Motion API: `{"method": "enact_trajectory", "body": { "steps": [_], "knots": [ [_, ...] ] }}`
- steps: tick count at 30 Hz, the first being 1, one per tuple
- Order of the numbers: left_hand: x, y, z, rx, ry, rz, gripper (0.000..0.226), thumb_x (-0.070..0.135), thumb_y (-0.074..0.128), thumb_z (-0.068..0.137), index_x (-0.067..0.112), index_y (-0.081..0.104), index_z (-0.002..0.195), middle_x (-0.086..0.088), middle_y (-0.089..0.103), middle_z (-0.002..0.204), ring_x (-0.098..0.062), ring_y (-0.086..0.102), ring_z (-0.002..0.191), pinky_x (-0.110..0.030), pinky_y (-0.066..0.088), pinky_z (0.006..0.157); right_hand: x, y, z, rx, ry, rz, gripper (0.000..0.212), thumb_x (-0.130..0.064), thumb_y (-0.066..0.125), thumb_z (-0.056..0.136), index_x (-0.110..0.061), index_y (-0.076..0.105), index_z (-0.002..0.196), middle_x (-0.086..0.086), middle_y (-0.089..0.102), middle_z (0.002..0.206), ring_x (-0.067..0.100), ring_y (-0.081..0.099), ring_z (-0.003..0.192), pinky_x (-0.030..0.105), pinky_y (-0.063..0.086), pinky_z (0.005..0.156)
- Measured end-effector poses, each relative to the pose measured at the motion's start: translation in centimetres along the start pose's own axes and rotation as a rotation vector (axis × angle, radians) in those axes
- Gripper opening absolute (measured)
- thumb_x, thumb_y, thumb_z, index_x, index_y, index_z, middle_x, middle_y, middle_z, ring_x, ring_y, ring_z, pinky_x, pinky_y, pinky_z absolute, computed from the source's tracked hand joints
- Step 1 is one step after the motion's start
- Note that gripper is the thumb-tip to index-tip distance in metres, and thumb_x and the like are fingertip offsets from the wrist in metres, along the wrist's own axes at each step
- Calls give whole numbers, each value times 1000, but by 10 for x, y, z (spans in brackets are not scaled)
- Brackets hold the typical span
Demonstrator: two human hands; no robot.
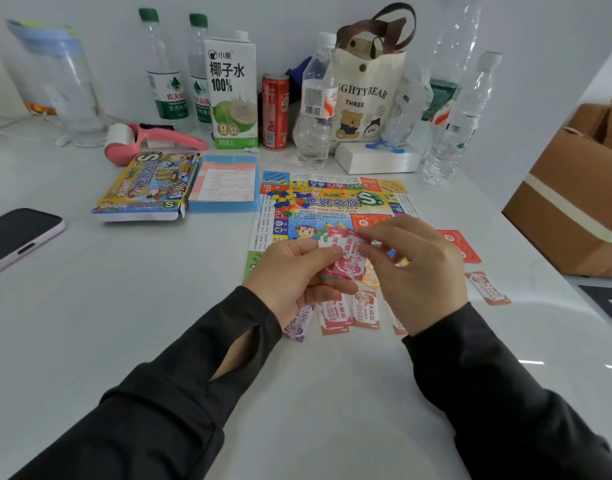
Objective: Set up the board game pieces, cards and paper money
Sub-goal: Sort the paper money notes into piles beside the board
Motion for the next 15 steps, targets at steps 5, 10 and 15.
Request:
{"method": "enact_trajectory", "body": {
  "steps": [5, 10, 15],
  "knots": [
    [-1, 2, -1, -37, -11, -21, 10, 9, 55, 88, 3, 62, 86, -11, 69, 64, -15, 65, 48, -16, 49, 39, 7, 2, 0, -33, 106, 139, 7, -4, 71, 71, -7, 65, 69, 2, 62, 76, 10, 54, 66, 14, 42, 58],
    [-4, 3, -1, -54, -44, -69, 10, 11, 55, 88, 5, 62, 85, -12, 69, 65, -15, 65, 47, -17, 50, 41, 13, 6, -1, -73, 189, 198, 15, 5, 69, 73, -9, 65, 69, 0, 62, 73, 9, 55, 70, 5, 40, 62],
    [-7, 2, -1, -49, -70, -75, 10, 11, 56, 87, 4, 62, 83, -13, 69, 66, -15, 65, 47, -17, 50, 41, 16, 9, -2, -113, 254, 226, 24, 5, 66, 77, -18, 62, 70, -2, 63, 73, 6, 58, 67, 17, 49, 63]
  ]
}}
Point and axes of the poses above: each hand's wrist, its own z-axis towards the middle knuckle, its own y-axis out of the palm, x = y × z, the point moved 8 cm from there along z, towards the middle knuckle
